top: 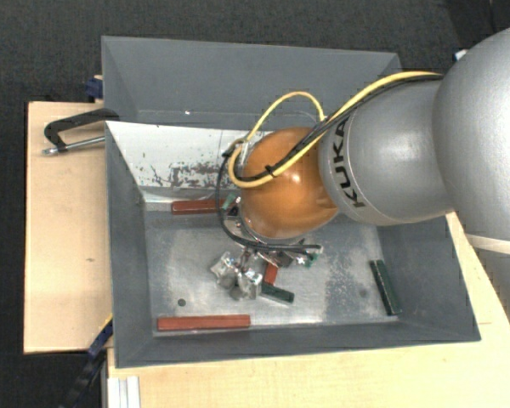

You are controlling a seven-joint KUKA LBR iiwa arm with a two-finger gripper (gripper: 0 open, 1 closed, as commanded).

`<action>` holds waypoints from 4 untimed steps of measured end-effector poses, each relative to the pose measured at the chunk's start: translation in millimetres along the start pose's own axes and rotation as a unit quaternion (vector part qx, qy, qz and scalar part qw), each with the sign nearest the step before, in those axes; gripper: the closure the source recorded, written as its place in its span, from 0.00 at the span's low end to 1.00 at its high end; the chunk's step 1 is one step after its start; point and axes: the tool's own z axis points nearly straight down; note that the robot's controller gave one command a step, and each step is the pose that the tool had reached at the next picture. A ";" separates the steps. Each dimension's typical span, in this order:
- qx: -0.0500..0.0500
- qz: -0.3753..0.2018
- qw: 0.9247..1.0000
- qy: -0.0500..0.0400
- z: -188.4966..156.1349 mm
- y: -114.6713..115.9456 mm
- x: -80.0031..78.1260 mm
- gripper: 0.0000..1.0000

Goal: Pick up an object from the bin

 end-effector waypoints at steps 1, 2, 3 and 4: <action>-0.001 -0.026 1.000 0.002 -40.9 7.3 7.0 1.00; 0.001 -0.040 0.999 -0.001 -48.2 -10.9 1.9 0.00; 0.000 -0.041 0.999 0.000 -39.6 -15.0 1.6 0.00; 0.003 -0.067 0.998 -0.004 -22.2 -13.2 30.1 0.00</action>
Offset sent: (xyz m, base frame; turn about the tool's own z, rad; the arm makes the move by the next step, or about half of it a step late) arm 0.0104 -0.0123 0.0394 -0.0824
